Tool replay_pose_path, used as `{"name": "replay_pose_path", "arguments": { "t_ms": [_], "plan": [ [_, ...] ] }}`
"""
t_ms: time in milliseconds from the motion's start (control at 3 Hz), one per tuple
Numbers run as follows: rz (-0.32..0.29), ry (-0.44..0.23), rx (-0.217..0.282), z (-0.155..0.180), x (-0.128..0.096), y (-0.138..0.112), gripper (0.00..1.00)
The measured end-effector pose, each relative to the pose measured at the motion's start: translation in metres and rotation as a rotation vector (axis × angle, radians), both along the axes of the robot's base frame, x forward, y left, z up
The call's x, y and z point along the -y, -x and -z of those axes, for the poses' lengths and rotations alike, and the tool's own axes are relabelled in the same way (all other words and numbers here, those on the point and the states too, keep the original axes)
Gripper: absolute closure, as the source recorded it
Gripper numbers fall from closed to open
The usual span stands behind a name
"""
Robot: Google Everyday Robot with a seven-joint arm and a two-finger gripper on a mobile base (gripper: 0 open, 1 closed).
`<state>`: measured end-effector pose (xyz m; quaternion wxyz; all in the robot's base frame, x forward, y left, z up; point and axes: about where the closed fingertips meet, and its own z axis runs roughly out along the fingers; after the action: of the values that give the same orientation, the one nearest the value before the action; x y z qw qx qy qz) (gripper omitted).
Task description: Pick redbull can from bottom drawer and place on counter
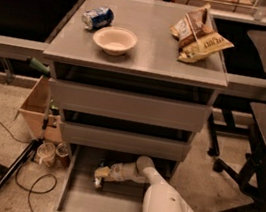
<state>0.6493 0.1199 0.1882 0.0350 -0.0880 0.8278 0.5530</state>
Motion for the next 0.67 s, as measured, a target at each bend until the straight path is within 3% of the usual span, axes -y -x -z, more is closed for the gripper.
{"name": "replay_pose_path", "arguments": {
  "t_ms": [333,667],
  "plan": [
    [0.022,0.023,-0.064,0.014,0.013,0.013,1.00],
    [0.069,0.051,-0.090,0.013,0.036,0.021,1.00]
  ]
}}
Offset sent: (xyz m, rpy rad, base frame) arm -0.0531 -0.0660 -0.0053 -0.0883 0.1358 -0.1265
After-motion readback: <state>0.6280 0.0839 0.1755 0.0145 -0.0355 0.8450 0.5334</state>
